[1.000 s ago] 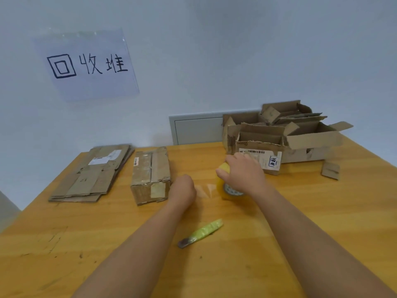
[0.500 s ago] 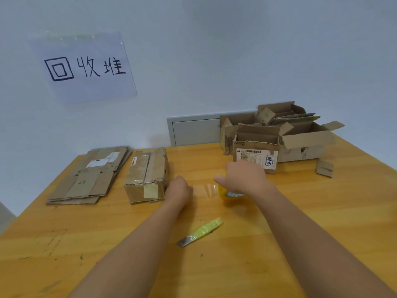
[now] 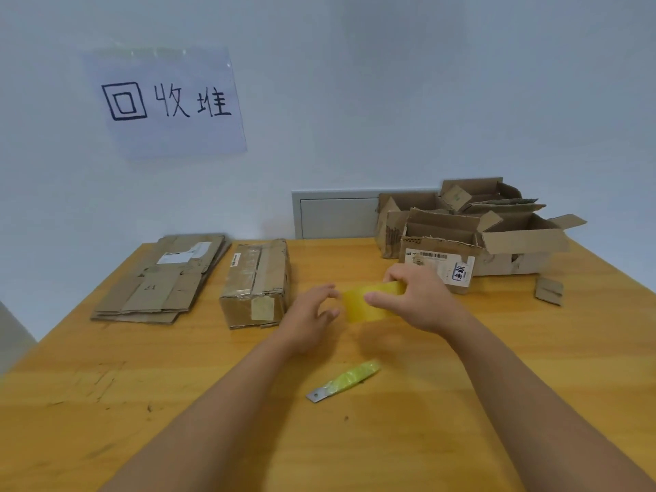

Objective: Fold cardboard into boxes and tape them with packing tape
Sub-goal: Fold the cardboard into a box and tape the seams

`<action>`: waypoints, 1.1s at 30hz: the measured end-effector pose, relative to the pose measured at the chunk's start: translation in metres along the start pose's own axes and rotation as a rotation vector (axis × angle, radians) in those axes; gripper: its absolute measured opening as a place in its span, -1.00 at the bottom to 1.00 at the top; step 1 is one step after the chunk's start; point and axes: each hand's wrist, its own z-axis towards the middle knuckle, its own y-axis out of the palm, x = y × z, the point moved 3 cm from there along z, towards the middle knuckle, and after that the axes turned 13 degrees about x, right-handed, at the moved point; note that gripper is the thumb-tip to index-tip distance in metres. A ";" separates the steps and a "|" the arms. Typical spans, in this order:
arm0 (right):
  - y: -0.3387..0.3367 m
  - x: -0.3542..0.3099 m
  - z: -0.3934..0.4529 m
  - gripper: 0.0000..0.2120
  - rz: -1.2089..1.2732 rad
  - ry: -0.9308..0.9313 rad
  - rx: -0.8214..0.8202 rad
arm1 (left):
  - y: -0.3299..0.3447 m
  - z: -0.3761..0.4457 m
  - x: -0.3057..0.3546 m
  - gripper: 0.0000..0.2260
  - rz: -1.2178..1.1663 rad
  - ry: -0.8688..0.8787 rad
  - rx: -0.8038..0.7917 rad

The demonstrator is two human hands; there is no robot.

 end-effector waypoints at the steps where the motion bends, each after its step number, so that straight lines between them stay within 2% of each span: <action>1: 0.002 0.000 -0.001 -0.57 0.017 -0.018 -0.003 | -0.004 -0.001 0.000 -0.86 -0.006 -0.021 -0.027; 3: 0.001 0.002 -0.001 -0.55 0.026 -0.048 0.004 | -0.011 -0.002 0.001 -0.90 0.013 -0.021 -0.045; 7: -0.004 -0.004 -0.007 -0.60 0.055 -0.131 0.005 | -0.017 -0.003 0.005 -0.78 0.024 0.007 -0.051; 9: -0.009 -0.008 -0.010 -0.65 0.102 -0.140 0.018 | -0.017 -0.002 0.005 -0.90 0.017 0.023 -0.057; 11: -0.017 -0.010 -0.011 -0.67 0.176 -0.117 0.043 | -0.021 -0.004 0.010 -0.94 -0.012 0.042 -0.057; 15: -0.031 -0.010 -0.010 -0.59 0.295 -0.045 0.074 | -0.046 -0.011 0.020 -0.81 -0.039 0.049 -0.028; 18: -0.031 -0.003 -0.010 -0.61 0.395 0.062 0.075 | -0.074 -0.024 0.017 -0.87 -0.012 0.008 -0.091; 24: 0.011 0.010 -0.006 -0.65 0.499 0.291 -0.048 | -0.117 -0.052 -0.001 -0.89 -0.041 -0.193 -0.339; 29: 0.045 0.002 0.011 -0.51 0.384 0.330 -0.250 | -0.137 -0.070 -0.014 -0.82 -0.180 -0.361 -0.472; 33: 0.050 -0.006 0.023 -0.60 0.216 0.266 -0.409 | -0.141 -0.081 -0.028 -0.76 -0.303 -0.470 -0.532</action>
